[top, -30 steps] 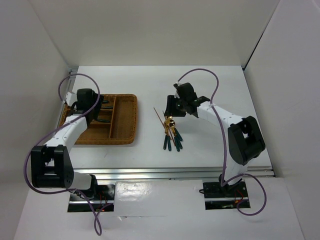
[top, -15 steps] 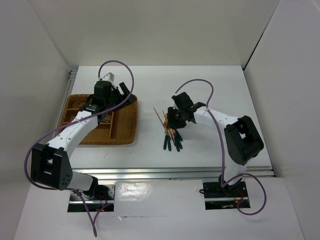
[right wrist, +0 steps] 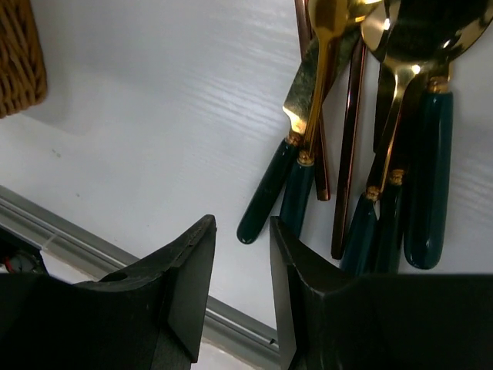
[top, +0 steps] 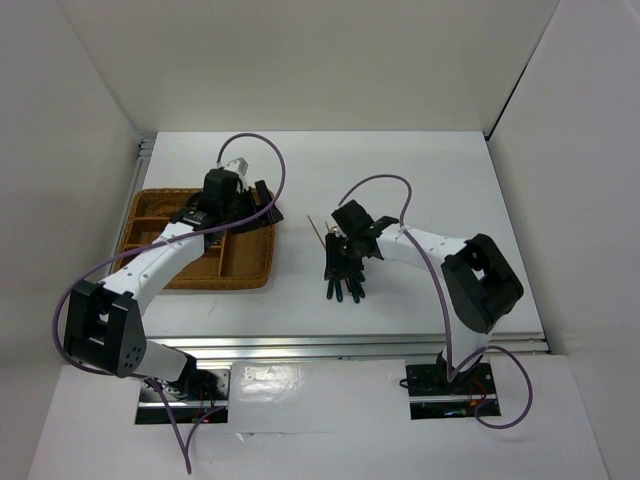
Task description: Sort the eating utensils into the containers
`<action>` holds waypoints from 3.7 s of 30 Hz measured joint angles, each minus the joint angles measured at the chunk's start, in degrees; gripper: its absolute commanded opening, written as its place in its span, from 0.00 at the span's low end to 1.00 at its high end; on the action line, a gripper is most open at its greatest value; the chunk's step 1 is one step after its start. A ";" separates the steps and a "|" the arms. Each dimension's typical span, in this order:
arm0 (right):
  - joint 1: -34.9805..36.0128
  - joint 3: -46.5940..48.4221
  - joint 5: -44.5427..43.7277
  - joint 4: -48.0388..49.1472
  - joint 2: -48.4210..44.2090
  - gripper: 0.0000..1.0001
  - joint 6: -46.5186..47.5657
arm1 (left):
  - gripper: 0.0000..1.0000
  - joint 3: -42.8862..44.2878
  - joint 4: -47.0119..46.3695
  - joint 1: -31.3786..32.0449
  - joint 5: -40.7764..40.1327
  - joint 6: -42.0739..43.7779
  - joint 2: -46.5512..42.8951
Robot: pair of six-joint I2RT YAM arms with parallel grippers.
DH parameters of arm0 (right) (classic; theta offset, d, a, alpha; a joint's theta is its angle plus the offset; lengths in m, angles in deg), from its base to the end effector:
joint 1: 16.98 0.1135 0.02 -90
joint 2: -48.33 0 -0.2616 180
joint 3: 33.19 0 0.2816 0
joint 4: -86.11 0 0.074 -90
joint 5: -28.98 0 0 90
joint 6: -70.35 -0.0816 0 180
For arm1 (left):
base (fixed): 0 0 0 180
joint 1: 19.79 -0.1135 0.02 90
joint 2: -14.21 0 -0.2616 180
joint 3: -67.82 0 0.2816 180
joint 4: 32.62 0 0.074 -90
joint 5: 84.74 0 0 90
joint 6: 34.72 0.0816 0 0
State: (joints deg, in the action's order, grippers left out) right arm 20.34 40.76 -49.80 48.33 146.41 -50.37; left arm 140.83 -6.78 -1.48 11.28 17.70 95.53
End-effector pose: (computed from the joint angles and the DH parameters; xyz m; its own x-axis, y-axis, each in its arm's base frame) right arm 0.2976 0.2468 0.1215 -0.9441 -0.0897 -0.3171 -0.2155 0.8961 0.3881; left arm 0.3653 -0.1299 0.2443 -0.6631 -0.4194 -0.6199 -0.0121 0.8342 -0.5514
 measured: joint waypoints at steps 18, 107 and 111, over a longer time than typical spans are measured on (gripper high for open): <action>1.79 2.03 -2.45 -1.75 6.03 0.40 -2.19 | 0.86 -0.72 2.01 0.00 -1.70 0.04 -0.90; -6.86 14.84 12.98 10.95 4.37 0.50 -3.32 | 0.15 -7.76 -23.43 6.99 15.13 -6.12 10.82; -8.85 14.84 13.18 10.25 2.21 0.53 -3.08 | 0.15 -7.89 -23.26 5.14 14.29 -6.49 10.75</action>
State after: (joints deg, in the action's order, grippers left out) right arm 11.49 55.60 -36.62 58.58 148.62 -53.46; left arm 132.94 -30.04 3.65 25.58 11.21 106.29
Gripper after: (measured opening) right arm 0.526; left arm 0.309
